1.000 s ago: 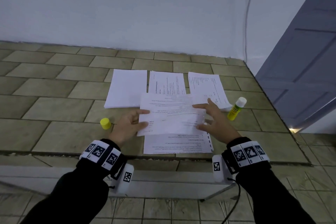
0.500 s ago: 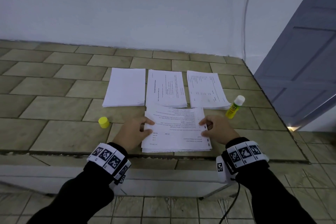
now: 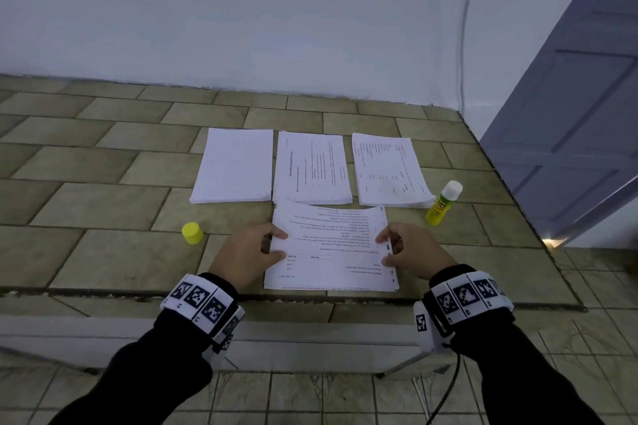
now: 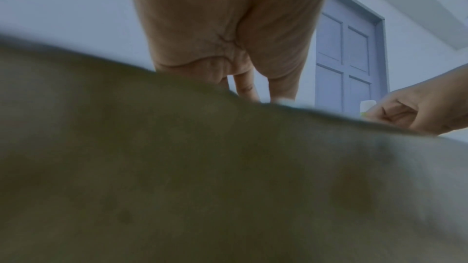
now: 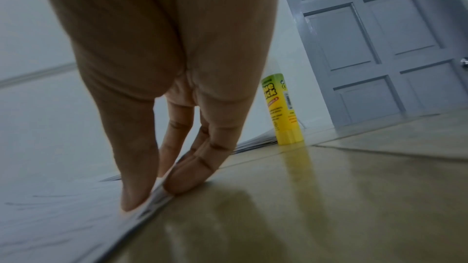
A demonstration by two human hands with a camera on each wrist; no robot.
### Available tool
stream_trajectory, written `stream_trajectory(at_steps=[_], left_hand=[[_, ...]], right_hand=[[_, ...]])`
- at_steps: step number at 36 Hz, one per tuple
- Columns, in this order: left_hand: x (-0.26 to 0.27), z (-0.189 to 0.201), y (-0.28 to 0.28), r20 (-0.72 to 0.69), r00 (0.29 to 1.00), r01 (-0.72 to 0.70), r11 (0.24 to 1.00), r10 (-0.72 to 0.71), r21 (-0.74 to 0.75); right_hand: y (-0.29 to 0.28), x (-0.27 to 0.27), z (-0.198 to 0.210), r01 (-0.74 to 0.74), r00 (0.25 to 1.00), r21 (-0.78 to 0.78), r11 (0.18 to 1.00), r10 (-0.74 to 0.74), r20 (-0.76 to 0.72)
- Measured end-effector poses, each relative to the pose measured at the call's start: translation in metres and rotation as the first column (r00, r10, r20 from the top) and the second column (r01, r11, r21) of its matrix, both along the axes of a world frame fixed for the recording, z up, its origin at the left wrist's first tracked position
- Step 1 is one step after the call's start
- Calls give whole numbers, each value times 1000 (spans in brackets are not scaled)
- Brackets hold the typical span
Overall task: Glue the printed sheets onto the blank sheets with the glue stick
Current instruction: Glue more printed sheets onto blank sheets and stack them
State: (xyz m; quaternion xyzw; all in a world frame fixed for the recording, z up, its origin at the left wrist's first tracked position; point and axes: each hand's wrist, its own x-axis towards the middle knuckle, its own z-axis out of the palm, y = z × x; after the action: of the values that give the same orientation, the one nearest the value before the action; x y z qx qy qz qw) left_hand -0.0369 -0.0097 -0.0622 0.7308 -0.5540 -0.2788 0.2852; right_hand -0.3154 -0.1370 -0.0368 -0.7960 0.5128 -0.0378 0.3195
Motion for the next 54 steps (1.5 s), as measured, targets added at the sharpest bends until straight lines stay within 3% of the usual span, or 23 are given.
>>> stream_trajectory(at_steps=[19, 44, 47, 51, 54], left_hand=[[-2, 1, 3, 10, 999, -31, 999, 31, -9], [1, -1, 6, 1, 1000, -21, 1000, 21, -4], [3, -4, 5, 100, 995, -5, 1000, 6, -10], [6, -11, -1, 442, 895, 101, 994, -68, -52], [-6, -9, -7, 468, 879, 103, 995, -94, 6]], right_hand=[[3, -9, -2, -22, 997, 10, 1000, 21, 68], [16, -7, 1, -45, 999, -39, 998, 45, -19], [18, -4, 2, -55, 996, -70, 996, 49, -77], [26, 1, 9, -109, 963, -171, 979, 61, -262], [33, 5, 16, -132, 937, -207, 969, 54, -346]])
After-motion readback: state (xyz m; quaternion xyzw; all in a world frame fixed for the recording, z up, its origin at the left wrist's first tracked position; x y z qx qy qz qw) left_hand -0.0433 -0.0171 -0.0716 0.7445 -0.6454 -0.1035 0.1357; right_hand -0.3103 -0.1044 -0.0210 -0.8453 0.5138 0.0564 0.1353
